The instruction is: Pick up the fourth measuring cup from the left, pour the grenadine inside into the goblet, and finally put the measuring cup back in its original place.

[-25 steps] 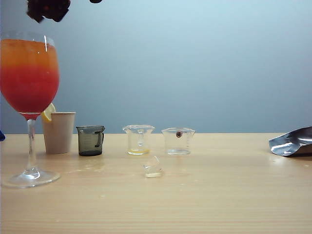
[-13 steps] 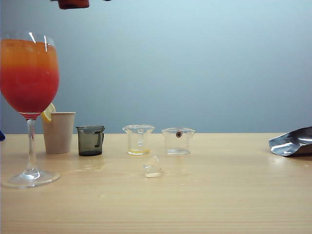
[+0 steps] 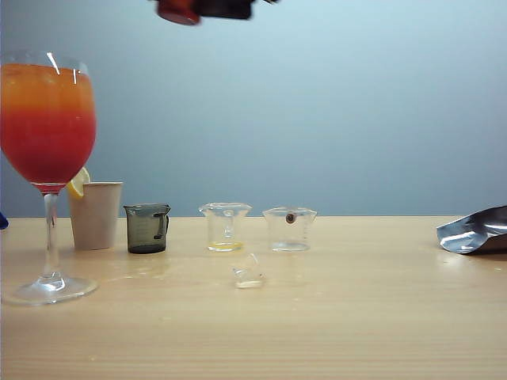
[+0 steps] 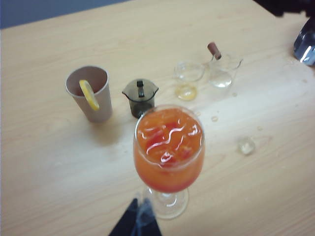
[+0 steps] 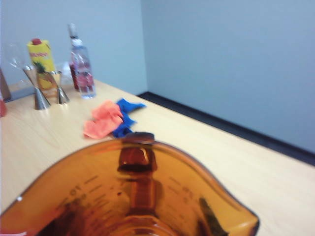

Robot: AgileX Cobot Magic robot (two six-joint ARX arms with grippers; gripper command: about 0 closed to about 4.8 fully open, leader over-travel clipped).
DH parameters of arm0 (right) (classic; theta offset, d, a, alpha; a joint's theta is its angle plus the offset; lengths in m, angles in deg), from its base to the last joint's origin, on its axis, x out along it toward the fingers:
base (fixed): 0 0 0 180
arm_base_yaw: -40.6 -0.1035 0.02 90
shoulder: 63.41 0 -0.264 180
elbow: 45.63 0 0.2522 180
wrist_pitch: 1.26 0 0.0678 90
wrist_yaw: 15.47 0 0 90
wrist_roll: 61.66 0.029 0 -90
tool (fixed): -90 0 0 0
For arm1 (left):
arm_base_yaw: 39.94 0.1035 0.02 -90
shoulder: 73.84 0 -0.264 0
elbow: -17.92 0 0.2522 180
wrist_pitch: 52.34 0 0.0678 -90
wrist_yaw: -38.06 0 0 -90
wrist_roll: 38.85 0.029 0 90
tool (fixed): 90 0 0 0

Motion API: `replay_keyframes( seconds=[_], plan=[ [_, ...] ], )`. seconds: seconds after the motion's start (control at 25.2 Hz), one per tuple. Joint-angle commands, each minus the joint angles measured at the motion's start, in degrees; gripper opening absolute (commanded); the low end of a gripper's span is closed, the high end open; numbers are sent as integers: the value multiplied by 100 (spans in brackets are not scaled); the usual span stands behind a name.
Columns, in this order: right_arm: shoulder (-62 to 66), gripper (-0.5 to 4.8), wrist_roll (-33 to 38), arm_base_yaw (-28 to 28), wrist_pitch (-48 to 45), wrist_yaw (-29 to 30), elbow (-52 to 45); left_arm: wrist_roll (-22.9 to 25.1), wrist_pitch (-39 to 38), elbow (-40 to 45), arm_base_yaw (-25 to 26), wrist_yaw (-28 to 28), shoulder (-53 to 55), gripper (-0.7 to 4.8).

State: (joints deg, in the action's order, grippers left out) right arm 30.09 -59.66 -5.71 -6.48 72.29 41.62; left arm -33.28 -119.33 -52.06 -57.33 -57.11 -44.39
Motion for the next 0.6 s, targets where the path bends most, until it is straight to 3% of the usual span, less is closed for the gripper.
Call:
replay_keyframes(
  seconds=[0.04, 0.2, 0.32, 0.6],
  plan=[
    [-317, 85, 103, 238, -96, -39, -317, -13, 236, -9, 7, -44, 2, -5],
    [-761, 85, 103, 599, -138, -109, -911, -70, 358, -9, 7, -173, 28, -5],
    [-1163, 84, 101, 962, -142, -470, -1482, -404, 363, -9, 4, -490, 170, -5],
    [-1416, 84, 37, 1882, -555, -586, -2411, -417, 898, -9, 2, -691, 673, -5]
  ],
)
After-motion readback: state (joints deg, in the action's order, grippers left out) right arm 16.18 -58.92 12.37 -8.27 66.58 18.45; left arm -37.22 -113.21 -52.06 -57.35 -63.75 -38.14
